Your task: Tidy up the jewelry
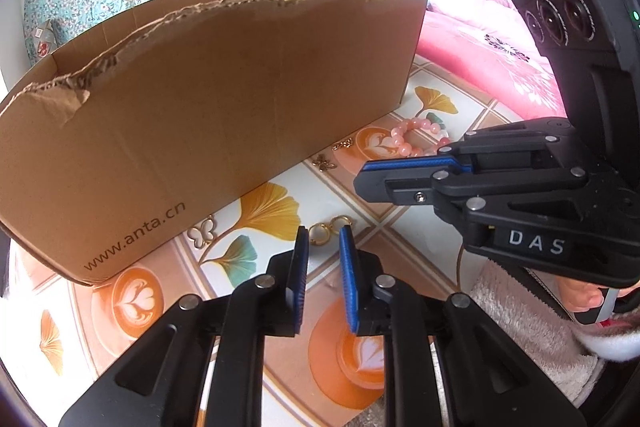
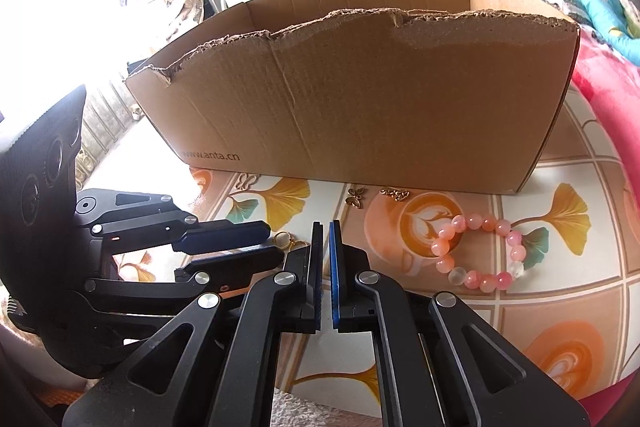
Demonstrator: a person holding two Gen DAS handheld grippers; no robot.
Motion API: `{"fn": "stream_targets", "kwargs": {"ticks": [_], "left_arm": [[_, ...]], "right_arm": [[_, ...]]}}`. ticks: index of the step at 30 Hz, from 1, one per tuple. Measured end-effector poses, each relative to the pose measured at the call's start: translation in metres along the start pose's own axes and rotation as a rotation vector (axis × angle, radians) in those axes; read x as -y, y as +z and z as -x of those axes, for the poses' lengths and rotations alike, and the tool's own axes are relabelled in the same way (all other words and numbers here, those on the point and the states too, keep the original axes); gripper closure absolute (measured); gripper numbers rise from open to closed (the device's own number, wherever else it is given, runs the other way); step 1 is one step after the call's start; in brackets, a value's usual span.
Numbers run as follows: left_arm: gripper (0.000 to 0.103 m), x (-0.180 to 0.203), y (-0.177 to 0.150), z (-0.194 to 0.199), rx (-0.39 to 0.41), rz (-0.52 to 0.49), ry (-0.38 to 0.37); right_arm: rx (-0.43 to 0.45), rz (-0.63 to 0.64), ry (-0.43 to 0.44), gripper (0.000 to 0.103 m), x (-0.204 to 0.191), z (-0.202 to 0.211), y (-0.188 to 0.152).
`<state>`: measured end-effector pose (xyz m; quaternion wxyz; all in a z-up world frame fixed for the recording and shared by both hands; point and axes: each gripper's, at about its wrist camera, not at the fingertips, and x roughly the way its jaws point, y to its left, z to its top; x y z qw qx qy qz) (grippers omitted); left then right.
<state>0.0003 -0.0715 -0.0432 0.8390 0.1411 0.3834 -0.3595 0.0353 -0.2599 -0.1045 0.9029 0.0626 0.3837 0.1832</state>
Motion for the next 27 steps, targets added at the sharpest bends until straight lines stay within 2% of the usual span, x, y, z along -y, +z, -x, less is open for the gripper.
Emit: {"fn": "stream_targets", "kwargs": {"ticks": [4, 8, 10, 13, 14, 22, 27], "left_arm": [[0.088, 0.000, 0.000, 0.001, 0.005, -0.013, -0.006], [0.088, -0.002, 0.001, 0.008, 0.016, -0.001, -0.087], [0.088, -0.002, 0.000, 0.012, 0.024, -0.004, -0.105], [0.088, -0.003, -0.002, 0.014, 0.016, -0.008, -0.077], [0.088, -0.003, -0.003, 0.014, 0.014, -0.008, -0.067], [0.088, -0.012, -0.010, 0.019, 0.007, -0.009, -0.021], [0.088, -0.019, -0.013, 0.019, 0.010, 0.005, -0.005]], "right_arm": [[-0.005, 0.003, 0.003, 0.099, -0.001, -0.002, 0.000], [-0.010, 0.014, 0.016, 0.099, -0.003, -0.003, -0.001], [-0.019, 0.036, 0.028, 0.095, -0.006, -0.004, -0.002], [-0.024, 0.099, 0.034, 0.080, -0.015, -0.003, -0.002], [-0.042, 0.134, 0.032, 0.078, -0.018, -0.003, -0.002], [-0.093, 0.297, 0.026, 0.077, -0.031, -0.016, 0.004], [-0.123, 0.322, 0.039, 0.079, -0.034, -0.024, 0.007]]}}
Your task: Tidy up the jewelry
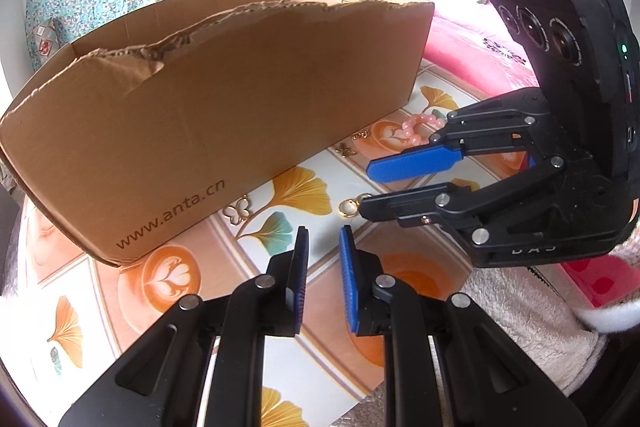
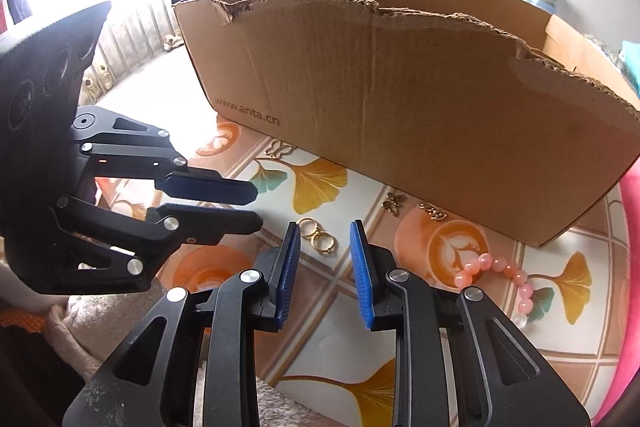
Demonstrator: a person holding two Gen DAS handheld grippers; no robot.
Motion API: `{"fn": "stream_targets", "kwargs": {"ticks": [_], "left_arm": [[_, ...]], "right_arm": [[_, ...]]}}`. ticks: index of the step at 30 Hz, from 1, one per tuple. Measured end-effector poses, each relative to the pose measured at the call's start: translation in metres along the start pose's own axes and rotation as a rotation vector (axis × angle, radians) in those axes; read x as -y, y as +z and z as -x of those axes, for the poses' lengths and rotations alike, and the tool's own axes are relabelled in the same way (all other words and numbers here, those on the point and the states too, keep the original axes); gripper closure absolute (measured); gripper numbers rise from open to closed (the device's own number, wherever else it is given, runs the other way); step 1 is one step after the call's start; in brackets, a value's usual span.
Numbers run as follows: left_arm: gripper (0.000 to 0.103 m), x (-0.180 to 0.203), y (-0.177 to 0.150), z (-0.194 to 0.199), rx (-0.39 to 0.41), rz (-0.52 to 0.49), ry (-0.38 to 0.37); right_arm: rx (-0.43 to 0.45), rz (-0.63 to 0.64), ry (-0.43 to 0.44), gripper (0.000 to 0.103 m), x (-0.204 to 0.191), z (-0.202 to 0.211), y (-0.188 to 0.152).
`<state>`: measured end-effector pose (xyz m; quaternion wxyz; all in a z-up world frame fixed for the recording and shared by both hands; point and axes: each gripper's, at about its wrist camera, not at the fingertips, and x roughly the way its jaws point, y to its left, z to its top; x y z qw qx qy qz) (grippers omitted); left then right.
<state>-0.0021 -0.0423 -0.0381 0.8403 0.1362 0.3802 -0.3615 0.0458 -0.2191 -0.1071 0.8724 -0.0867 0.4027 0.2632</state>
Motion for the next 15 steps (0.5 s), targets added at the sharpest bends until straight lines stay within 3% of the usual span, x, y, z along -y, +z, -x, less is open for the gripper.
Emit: {"fn": "stream_targets", "kwargs": {"ticks": [5, 15], "left_arm": [[0.088, -0.0003, -0.0008, -0.0009, 0.004, -0.002, -0.003], [0.088, 0.0009, -0.0018, 0.0005, 0.013, -0.005, -0.004]], "right_arm": [[-0.026, 0.009, -0.015, 0.094, -0.0028, -0.0083, 0.0001], [-0.024, -0.051, -0.022, 0.096, -0.0013, -0.0034, -0.0046]]}}
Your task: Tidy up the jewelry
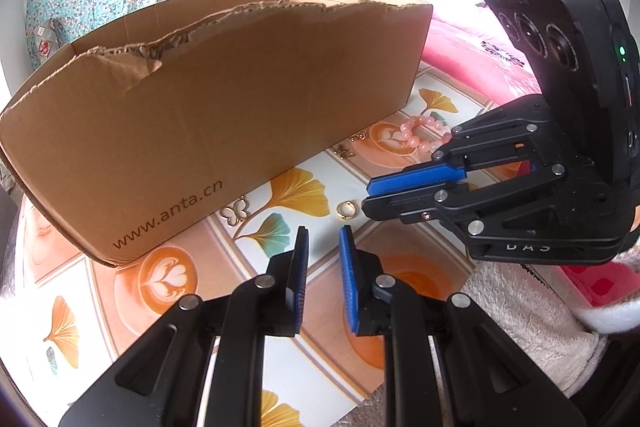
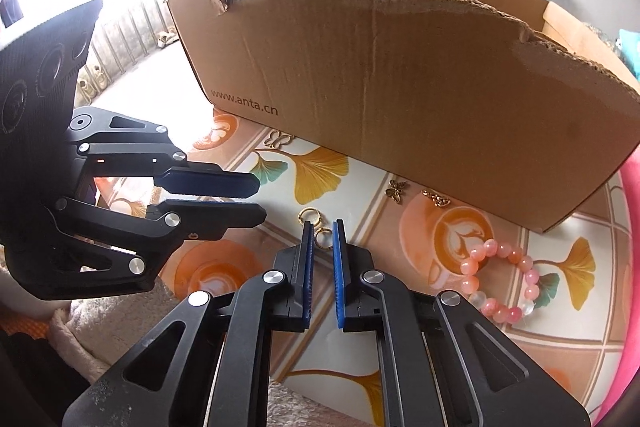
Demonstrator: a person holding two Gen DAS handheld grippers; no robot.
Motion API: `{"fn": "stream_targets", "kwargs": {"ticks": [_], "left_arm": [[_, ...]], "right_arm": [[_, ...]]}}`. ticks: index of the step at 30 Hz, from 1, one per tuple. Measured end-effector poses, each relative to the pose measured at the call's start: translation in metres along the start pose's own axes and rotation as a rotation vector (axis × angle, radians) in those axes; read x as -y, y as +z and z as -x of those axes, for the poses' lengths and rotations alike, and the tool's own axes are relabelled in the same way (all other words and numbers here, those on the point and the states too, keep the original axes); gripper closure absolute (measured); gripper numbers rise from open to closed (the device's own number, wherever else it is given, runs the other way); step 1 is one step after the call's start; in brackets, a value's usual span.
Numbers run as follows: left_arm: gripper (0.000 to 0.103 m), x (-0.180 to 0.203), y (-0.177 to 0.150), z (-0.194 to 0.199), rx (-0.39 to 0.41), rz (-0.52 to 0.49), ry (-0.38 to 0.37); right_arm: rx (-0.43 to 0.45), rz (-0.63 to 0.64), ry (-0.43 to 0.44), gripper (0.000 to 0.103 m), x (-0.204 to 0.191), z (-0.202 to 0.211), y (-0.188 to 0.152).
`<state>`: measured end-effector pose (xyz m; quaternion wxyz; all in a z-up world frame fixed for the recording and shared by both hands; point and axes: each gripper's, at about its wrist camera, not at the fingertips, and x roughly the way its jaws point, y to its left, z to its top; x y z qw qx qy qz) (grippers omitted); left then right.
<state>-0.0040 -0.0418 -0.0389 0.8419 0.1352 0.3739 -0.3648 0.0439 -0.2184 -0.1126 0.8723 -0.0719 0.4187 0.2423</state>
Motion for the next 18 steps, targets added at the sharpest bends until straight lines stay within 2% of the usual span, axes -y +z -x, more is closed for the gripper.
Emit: {"fn": "stream_targets", "kwargs": {"ticks": [8, 13, 18], "left_arm": [[0.088, 0.007, 0.008, -0.005, 0.002, -0.019, 0.009], [0.088, 0.011, 0.010, -0.008, -0.002, -0.027, 0.010], [0.088, 0.012, 0.010, -0.010, -0.007, -0.046, 0.029]], "right_arm": [[0.001, -0.055, -0.014, 0.098, 0.009, 0.008, -0.006], [0.007, -0.120, 0.028, 0.098, 0.017, 0.013, -0.012], [0.011, -0.128, 0.025, 0.097, 0.023, 0.016, -0.016]]}}
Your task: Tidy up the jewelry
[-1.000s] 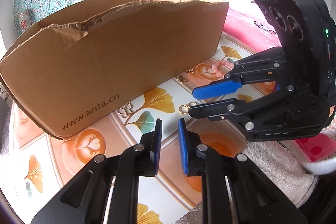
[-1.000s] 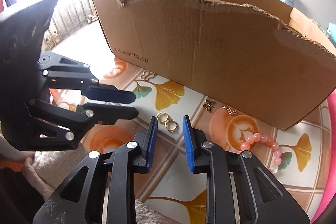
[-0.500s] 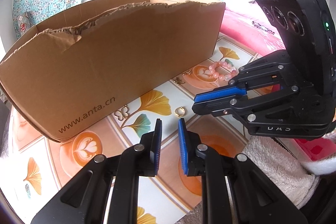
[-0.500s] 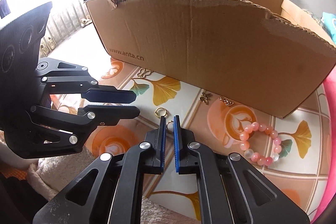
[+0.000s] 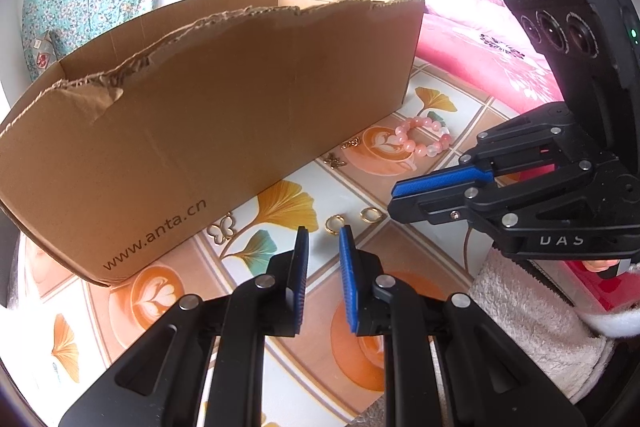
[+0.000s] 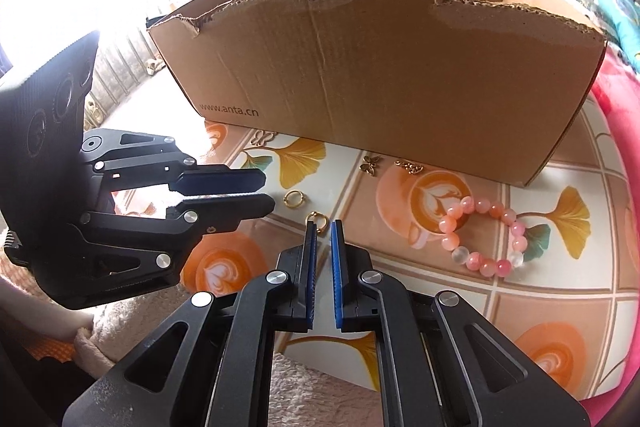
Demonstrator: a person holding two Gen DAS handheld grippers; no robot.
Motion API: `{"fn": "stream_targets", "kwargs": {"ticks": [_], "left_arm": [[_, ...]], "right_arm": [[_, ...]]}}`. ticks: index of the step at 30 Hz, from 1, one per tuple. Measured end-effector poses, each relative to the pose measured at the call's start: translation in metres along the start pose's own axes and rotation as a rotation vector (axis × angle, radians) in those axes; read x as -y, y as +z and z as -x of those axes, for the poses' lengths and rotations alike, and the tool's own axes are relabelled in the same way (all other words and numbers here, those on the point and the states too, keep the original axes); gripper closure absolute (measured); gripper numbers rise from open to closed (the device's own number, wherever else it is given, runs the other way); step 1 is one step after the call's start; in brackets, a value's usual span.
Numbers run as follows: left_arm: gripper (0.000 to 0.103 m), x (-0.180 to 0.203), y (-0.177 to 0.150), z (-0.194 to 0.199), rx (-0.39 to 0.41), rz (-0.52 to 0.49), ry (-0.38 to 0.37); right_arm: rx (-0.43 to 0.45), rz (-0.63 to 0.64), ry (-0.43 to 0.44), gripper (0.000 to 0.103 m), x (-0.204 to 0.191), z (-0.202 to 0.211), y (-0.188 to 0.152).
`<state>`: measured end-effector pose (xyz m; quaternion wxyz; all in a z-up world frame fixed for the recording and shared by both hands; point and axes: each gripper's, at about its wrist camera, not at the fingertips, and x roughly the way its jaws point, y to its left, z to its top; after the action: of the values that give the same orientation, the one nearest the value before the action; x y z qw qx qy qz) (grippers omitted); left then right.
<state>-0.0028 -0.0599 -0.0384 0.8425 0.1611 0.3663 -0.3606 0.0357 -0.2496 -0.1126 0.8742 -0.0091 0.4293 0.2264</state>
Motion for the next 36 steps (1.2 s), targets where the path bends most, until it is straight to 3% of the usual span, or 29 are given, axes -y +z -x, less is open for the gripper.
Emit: {"fn": "stream_targets", "kwargs": {"ticks": [4, 11, 19, 26, 30, 36], "left_arm": [[0.088, 0.007, 0.004, -0.006, -0.018, -0.066, 0.054], [0.088, 0.014, 0.011, -0.013, -0.044, -0.133, 0.055], [0.088, 0.010, 0.012, -0.014, -0.055, -0.042, -0.071], [0.088, -0.001, 0.012, -0.015, -0.065, 0.105, -0.288], [0.088, 0.005, 0.014, -0.005, -0.028, 0.024, -0.244], [0.088, 0.005, 0.021, -0.004, -0.043, -0.215, -0.163]], "right_arm": [[0.003, -0.004, 0.005, 0.097, 0.004, 0.001, -0.001], [0.013, -0.016, 0.023, 0.097, 0.008, 0.002, -0.003], [0.026, -0.036, 0.030, 0.097, 0.018, 0.008, -0.006], [0.036, -0.071, 0.041, 0.095, 0.033, 0.015, -0.009], [0.038, -0.074, 0.051, 0.094, 0.035, 0.020, -0.010], [0.038, -0.052, 0.059, 0.094, 0.033, 0.025, -0.009]]}}
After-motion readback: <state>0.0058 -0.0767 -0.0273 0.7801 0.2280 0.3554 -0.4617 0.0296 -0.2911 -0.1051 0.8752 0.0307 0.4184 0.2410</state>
